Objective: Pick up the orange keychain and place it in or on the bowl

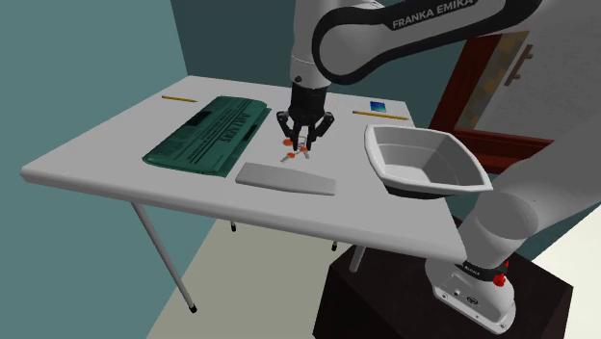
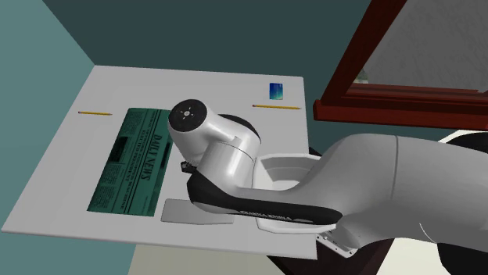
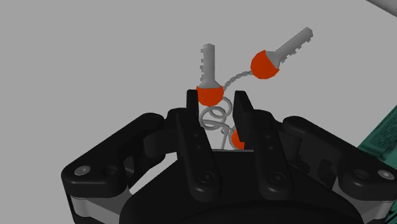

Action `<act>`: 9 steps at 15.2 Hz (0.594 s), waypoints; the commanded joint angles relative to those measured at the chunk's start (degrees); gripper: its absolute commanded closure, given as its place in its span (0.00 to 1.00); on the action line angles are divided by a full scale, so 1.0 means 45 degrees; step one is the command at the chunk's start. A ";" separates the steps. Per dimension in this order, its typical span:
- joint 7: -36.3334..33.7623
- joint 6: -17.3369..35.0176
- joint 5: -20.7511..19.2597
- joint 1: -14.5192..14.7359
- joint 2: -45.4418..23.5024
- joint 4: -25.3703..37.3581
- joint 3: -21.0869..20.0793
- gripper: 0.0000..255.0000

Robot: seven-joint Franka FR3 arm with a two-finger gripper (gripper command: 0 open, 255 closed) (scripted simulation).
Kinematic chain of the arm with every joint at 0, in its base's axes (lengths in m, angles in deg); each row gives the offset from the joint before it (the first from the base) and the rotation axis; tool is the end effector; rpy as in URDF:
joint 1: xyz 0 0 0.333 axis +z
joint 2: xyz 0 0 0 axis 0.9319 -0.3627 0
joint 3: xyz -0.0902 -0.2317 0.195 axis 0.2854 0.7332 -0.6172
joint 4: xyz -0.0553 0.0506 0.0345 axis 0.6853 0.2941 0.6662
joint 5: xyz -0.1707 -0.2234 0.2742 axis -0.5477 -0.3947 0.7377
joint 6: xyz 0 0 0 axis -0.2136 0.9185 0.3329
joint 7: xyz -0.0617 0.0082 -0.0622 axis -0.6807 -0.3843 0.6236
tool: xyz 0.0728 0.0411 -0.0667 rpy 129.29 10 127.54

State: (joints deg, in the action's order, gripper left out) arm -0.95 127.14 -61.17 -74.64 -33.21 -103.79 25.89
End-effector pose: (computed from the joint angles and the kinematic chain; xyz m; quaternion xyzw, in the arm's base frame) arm 0.4149 0.2275 0.4779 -0.9616 0.2719 -0.0370 0.0078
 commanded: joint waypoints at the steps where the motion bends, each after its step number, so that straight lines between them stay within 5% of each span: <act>1: 0.0018 -0.0340 0.0021 0.0011 0.0077 0.0255 0.0044 1.00; 9: 0.0087 -0.1732 0.0009 -0.0021 0.0306 0.1431 0.0258 1.00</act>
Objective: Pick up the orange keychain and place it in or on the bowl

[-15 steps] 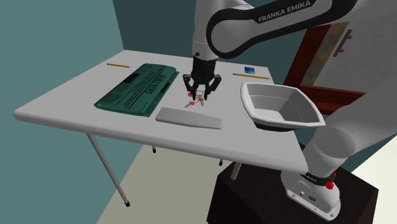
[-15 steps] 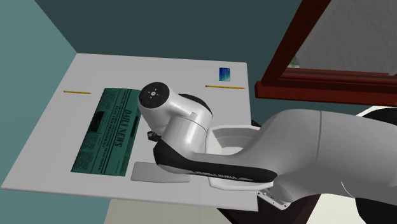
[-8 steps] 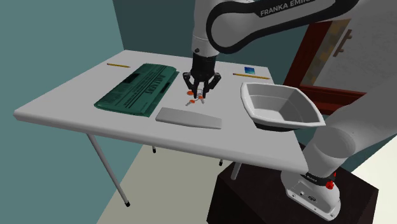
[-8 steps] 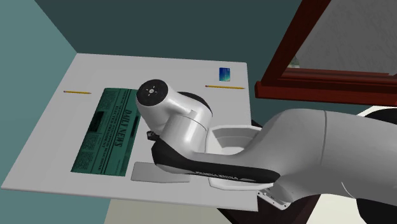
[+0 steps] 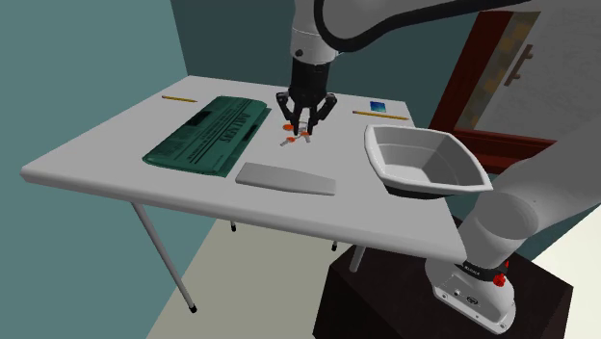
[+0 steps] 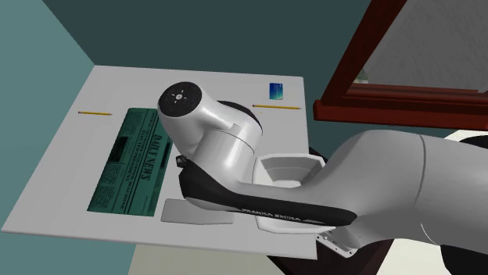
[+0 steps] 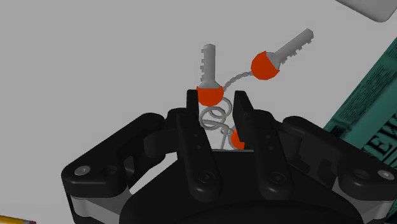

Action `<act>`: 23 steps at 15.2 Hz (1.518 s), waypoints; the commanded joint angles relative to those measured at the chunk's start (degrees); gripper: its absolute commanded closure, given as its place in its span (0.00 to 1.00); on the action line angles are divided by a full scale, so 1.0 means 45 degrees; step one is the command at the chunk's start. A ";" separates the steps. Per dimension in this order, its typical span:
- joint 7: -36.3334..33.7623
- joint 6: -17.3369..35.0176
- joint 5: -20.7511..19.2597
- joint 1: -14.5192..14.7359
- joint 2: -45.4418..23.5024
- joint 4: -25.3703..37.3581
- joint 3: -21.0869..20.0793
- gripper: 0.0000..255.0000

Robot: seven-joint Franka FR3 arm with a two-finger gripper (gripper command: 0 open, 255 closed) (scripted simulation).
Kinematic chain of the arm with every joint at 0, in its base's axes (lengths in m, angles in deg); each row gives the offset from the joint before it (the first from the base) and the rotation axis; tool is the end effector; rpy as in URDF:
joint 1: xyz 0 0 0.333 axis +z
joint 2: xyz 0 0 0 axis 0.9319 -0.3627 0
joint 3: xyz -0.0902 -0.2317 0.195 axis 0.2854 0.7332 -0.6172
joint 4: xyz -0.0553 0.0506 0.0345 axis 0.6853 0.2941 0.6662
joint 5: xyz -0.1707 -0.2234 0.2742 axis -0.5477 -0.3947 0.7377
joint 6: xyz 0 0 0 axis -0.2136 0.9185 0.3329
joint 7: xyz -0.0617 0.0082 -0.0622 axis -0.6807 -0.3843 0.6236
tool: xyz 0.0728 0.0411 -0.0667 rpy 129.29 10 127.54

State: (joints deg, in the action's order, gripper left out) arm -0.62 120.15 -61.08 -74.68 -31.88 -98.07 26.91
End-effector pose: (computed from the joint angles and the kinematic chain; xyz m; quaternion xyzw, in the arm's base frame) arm 0.4142 0.2289 0.5245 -0.9617 0.2714 -0.0366 0.0080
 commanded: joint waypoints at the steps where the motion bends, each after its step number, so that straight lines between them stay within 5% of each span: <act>1: 0.0018 -0.0350 -0.0018 -0.0019 0.0027 0.0318 0.0054 1.00; 18: -0.0060 -0.3236 -0.0268 -0.0187 -0.0209 0.3418 0.0293 1.00; 23: 0.0835 -0.3751 0.0559 0.0259 0.2504 0.1283 0.1289 1.00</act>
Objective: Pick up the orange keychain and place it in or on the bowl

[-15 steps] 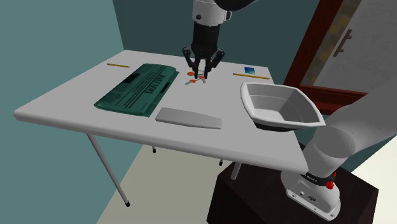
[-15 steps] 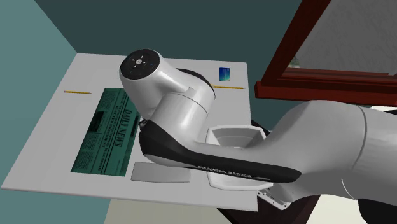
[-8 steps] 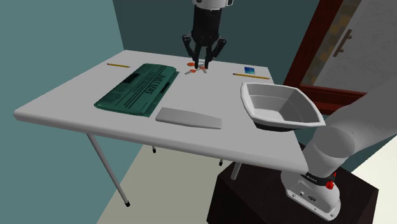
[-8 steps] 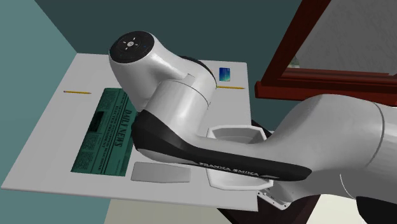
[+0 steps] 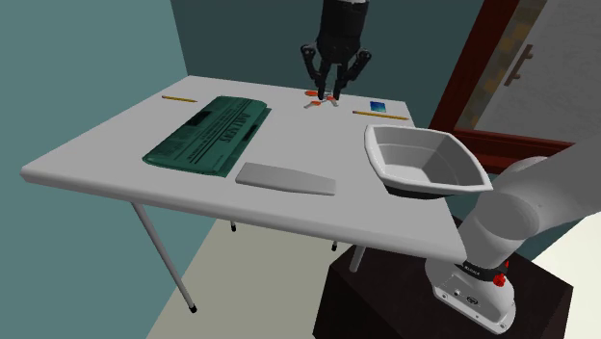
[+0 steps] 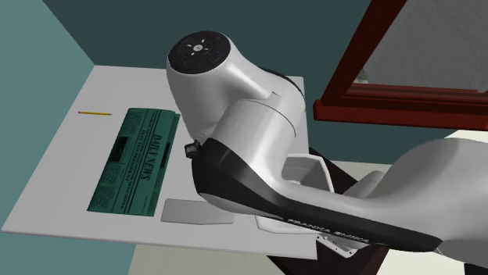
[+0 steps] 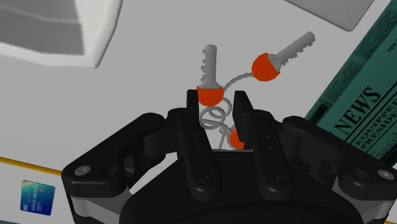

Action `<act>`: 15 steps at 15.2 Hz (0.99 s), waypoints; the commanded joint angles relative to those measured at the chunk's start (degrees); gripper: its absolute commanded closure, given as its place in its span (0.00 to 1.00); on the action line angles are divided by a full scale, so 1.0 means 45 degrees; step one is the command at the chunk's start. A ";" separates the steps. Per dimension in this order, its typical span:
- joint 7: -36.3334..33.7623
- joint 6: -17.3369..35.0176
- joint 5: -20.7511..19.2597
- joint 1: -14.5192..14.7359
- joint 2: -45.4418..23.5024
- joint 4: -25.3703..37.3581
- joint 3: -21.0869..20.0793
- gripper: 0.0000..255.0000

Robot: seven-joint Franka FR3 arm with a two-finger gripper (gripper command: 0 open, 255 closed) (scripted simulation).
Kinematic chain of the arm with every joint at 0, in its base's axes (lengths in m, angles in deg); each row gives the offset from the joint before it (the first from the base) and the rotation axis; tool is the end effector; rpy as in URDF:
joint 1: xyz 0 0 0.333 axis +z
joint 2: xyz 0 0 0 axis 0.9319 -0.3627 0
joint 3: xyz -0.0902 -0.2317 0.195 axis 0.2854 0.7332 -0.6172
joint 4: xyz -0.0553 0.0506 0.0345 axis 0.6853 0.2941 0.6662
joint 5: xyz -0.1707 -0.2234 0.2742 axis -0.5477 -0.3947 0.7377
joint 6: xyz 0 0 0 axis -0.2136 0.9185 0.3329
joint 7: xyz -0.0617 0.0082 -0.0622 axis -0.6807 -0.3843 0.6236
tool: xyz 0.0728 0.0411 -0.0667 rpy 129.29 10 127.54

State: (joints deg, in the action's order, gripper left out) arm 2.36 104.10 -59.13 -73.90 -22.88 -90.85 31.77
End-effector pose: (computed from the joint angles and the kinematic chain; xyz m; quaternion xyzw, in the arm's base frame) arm 0.3664 0.2062 0.6248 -0.9617 0.2716 -0.0367 0.0071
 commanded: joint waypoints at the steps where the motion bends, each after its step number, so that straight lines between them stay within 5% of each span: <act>1: 0.0315 -0.0334 0.0225 0.0192 0.1020 -0.0697 0.0403 1.00; 15: 0.1457 -0.3813 0.0163 0.1612 0.7780 -0.4267 0.2828 1.00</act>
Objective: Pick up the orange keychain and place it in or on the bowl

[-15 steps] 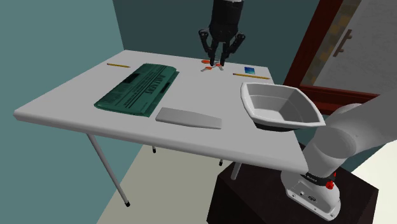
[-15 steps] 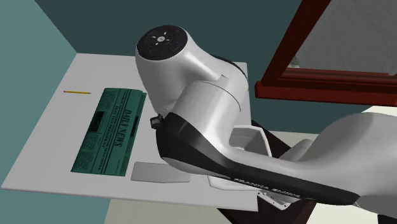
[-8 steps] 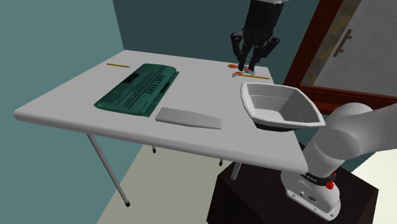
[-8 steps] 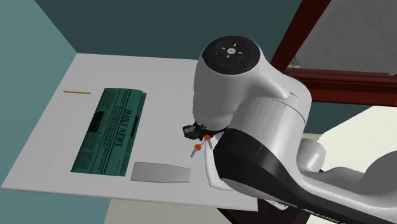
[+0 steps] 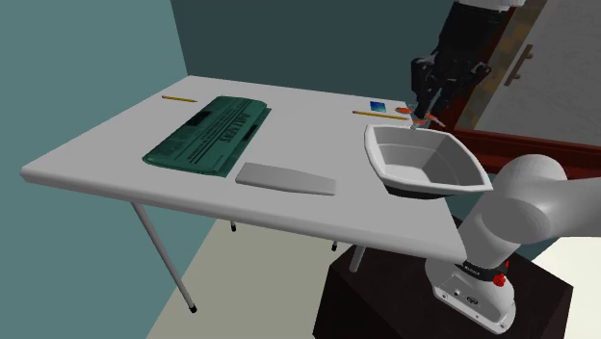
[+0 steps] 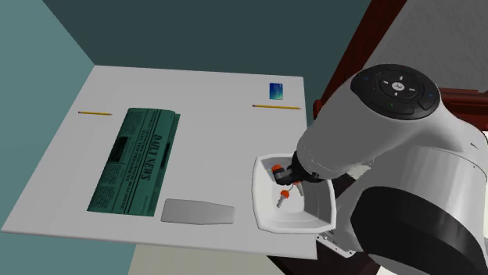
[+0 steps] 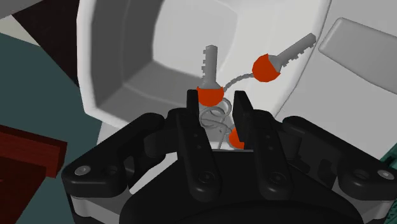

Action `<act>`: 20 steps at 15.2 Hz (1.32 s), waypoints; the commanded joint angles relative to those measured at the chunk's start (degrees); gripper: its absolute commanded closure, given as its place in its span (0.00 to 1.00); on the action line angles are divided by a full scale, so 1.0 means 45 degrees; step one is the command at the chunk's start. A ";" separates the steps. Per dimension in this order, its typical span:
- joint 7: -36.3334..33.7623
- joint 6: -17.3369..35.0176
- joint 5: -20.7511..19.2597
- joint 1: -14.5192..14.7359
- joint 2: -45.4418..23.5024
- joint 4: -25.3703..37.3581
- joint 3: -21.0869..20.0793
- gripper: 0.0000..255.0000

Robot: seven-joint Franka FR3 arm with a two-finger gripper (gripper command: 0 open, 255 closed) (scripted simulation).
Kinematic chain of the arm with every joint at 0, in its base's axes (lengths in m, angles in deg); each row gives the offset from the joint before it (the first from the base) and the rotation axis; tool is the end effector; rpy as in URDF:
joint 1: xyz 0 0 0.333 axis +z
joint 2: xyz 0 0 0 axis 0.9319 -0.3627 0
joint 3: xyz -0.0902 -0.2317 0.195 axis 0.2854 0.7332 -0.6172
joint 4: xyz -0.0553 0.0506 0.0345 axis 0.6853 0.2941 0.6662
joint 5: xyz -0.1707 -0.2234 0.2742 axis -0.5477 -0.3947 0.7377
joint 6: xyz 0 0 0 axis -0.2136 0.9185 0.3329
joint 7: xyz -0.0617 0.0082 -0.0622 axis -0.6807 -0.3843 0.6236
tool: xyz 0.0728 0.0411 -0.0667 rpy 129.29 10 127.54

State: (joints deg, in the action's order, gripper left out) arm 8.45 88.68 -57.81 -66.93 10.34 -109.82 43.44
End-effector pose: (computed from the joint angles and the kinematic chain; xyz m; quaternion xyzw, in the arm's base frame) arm 0.1875 0.1229 0.6309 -0.9616 0.2718 -0.0370 0.0076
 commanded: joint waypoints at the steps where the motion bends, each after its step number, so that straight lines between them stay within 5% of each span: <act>1: 0.0141 -0.0723 -0.0212 0.0153 0.0845 -0.0182 0.0396 1.00; 20: 0.0189 0.0879 0.0283 0.0507 0.2482 -0.3427 -0.0059 1.00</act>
State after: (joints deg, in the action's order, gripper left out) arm 9.33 92.56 -56.59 -64.68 21.43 -125.10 43.23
